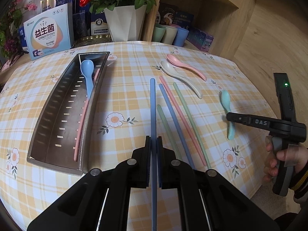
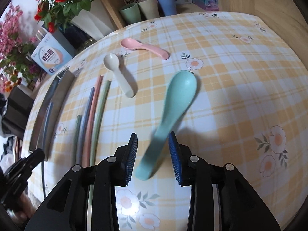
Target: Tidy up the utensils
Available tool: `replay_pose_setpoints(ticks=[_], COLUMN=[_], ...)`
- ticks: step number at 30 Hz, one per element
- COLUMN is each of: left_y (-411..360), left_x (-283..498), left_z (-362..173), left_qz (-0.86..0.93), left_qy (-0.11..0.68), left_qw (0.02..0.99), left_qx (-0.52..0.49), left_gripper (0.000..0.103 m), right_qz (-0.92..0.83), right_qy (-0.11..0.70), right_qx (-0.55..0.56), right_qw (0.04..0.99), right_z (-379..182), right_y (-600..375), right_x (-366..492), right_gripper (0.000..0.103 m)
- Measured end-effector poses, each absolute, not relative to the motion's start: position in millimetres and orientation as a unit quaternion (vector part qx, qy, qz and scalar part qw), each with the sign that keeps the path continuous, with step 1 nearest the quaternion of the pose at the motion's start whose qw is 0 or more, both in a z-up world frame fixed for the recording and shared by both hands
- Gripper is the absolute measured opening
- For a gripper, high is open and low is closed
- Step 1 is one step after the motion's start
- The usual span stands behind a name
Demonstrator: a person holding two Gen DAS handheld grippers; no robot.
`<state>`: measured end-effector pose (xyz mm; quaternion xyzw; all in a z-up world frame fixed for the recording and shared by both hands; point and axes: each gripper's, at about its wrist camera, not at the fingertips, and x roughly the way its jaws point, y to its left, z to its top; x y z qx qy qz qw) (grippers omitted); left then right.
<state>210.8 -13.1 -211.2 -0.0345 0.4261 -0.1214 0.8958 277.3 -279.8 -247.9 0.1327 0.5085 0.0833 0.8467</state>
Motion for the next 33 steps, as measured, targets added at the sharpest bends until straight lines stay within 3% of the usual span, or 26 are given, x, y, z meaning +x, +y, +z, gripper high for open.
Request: replay_pose_setpoints(ticks=[6,10,22,33], left_y=[-9,-10,-3,62], left_x=[211,211,213,248], left_z=[-212,-212,-207,-162], left_qz=[-0.117,-0.117,-0.11,-0.089], left_qy=[0.428,0.429,0.428,0.423], left_qw=[0.895,0.895,0.896,0.897], left_qx=[-0.04,-0.038,-0.045,-0.092], left_gripper=[0.006,0.006,0.006,0.006], right_qz=[0.064,0.06,0.069,0.095], right_qy=[0.508,0.509,0.486,0.475], right_qx=[0.123,0.11,0.174,0.192], right_qw=[0.85,0.852,0.853,0.854], right_z=[-256,-257,-242,-228], right_y=[-272,-270,-279,-270], right_x=[286,290,279,273], right_gripper=[0.031,0.007,0.007,0.007])
